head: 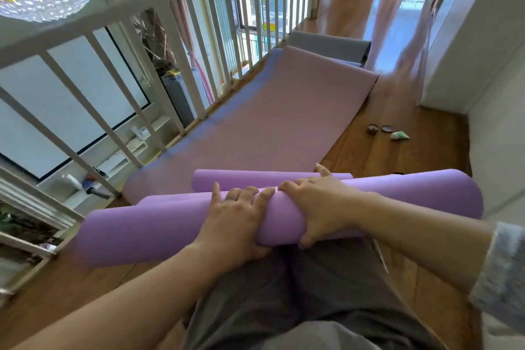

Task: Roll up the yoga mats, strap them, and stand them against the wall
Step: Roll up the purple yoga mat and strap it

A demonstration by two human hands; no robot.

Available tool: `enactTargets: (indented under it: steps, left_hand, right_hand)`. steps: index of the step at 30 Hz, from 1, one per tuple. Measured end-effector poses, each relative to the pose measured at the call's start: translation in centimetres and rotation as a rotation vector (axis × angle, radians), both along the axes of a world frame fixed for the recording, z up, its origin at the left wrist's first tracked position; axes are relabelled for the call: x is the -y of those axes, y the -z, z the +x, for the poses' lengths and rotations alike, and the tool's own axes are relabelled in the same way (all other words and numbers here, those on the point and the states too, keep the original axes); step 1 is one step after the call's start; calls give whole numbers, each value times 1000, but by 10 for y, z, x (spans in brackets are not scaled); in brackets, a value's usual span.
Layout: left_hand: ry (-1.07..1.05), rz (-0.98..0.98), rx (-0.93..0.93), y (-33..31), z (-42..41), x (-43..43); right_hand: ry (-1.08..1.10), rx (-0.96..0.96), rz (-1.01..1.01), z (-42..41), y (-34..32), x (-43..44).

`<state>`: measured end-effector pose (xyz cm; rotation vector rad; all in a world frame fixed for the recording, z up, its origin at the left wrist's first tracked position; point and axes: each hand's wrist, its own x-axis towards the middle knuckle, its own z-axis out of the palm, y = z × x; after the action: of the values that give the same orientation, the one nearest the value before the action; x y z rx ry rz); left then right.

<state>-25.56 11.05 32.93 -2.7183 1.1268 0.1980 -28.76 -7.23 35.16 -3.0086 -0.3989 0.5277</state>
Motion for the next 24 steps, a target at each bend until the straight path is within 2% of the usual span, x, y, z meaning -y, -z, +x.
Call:
enactTargets:
  steps: [4,7,9,12,14,16,19,22,24]
  left_hand:
    - [-12,-56,-139,-5,26,0]
    - [-16,-77,-229,-9,41,2]
    - [-54,-25,-174,-8,40,6]
    - [-39,77,72,2,26,10]
    - [-39,59,98,7,26,10]
    - [-47,10,27,5,38,10]
    - [-26,-68,-111,1,59,8]
    - [-13,-41,-189,-3,74,13]
    - [-83,-5,-206,-6,75,19]
  right_hand:
    - [-29,223,-251,-10,15,-17]
    - [-2,253,-229,-5,22,-20]
    - [13,206,-129,9,19,-12]
    - [28,67,4,32,9,-2]
    - [35,8,3,40,7,0]
    - [73,55,-82,35,9,-3]
    - [37,292,-290,13,29,-13]
    - [62,417,-234,14,41,-10]
    - [57,357,-210,26,37,-7]
